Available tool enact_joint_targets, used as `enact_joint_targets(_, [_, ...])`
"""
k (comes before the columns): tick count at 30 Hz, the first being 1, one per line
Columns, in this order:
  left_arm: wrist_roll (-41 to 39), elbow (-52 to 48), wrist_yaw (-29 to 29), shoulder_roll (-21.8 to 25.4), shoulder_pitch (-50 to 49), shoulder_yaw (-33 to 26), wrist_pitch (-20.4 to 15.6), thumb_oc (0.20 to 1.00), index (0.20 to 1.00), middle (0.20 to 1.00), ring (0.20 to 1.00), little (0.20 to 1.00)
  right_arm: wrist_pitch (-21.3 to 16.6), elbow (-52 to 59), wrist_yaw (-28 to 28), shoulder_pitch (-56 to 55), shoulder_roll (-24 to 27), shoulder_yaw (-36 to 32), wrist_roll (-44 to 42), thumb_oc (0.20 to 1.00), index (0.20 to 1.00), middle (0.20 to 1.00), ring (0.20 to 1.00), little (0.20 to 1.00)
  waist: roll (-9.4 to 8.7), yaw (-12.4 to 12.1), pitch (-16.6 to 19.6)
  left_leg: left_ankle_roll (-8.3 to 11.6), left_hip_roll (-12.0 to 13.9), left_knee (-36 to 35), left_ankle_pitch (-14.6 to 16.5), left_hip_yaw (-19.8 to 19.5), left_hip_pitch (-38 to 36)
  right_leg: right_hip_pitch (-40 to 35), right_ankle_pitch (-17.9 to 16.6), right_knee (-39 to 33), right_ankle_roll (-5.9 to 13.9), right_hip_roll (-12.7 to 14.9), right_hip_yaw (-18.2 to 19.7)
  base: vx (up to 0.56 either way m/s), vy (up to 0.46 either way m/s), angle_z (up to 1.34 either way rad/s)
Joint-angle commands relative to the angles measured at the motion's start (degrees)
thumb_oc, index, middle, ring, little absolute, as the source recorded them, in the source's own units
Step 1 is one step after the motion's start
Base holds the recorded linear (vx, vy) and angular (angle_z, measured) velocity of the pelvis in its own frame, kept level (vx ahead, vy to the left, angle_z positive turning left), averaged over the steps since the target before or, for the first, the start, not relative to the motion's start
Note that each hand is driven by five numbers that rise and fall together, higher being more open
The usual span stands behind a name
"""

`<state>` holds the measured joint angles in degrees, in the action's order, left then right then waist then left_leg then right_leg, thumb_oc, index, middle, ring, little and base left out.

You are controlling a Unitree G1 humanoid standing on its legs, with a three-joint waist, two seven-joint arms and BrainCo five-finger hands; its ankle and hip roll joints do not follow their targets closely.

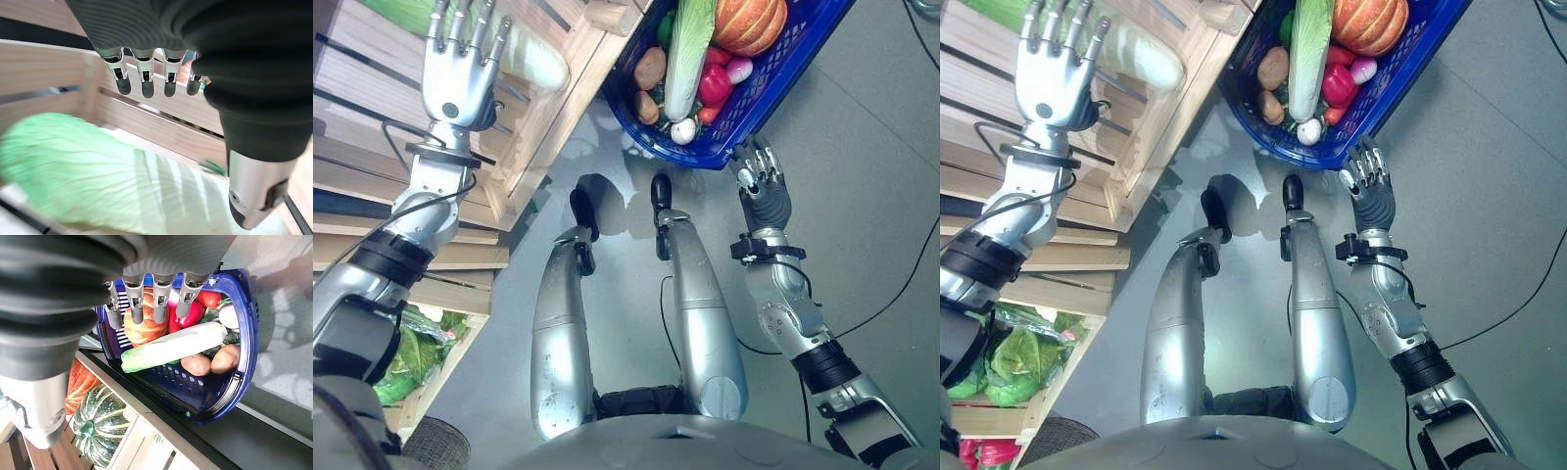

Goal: Pick up fruits and vegetables into the basket

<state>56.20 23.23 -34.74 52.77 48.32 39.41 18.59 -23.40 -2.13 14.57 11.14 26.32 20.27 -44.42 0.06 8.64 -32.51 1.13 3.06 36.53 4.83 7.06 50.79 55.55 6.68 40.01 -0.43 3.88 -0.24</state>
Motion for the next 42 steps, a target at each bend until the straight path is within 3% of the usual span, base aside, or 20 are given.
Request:
enact_joint_targets(1, [0.9,3.8,1.6,2.5,2.4,0.5,3.2,1.000,1.000,1.000,1.000,1.000,-2.1,3.2,-1.2,-1.2,1.1,0.8,-0.9,1.000,1.000,1.000,1.000,1.000,-0.48,0.6,2.7,0.34,-0.2,2.1,3.1,2.1,2.3,-2.0,-1.2,-2.0,3.17,-0.9,-2.3,0.03,0.031,-0.11])
enact_joint_targets(17, [-3.7,21.4,2.6,-4.9,13.9,4.0,8.1,1.000,1.000,1.000,1.000,1.000,-1.4,0.1,0.9,1.3,-0.9,1.5,0.8,1.000,1.000,1.000,1.000,1.000,-1.13,3.3,2.7,-0.25,1.2,5.9,4.7,3.7,6.4,2.9,-1.5,1.2,3.43,-1.1,-0.6,0.02,0.037,-0.09])
enact_joint_targets(24, [-6.7,24.3,6.9,-6.2,16.9,5.0,9.5,1.000,1.000,1.000,1.000,1.000,-0.5,0.0,0.7,1.7,-1.1,0.8,0.9,1.000,1.000,1.000,1.000,1.000,-1.28,4.0,2.7,-0.58,1.4,6.8,5.0,4.2,8.1,4.9,-1.6,2.3,3.57,-1.4,0.0,0.02,0.030,-0.07])
enact_joint_targets(32, [-8.3,26.3,14.7,-8.1,17.9,6.1,8.7,1.000,1.000,1.000,1.000,1.000,0.2,-0.3,0.2,2.2,-2.0,0.5,1.5,1.000,1.000,1.000,1.000,1.000,-1.13,4.3,2.7,-0.63,1.2,6.6,5.2,4.4,8.7,5.8,-1.5,2.5,3.74,-1.4,0.2,0.00,0.002,0.00])
enact_joint_targets(42, [-11.5,26.1,23.7,-9.8,16.7,5.6,11.4,1.000,1.000,1.000,1.000,1.000,1.9,-0.2,1.2,3.6,-3.0,0.3,2.0,1.000,1.000,1.000,1.000,1.000,-0.80,3.6,2.7,-0.69,0.8,6.1,5.0,4.0,8.8,5.8,-1.1,2.9,3.71,-1.3,-0.3,0.00,-0.003,0.00])
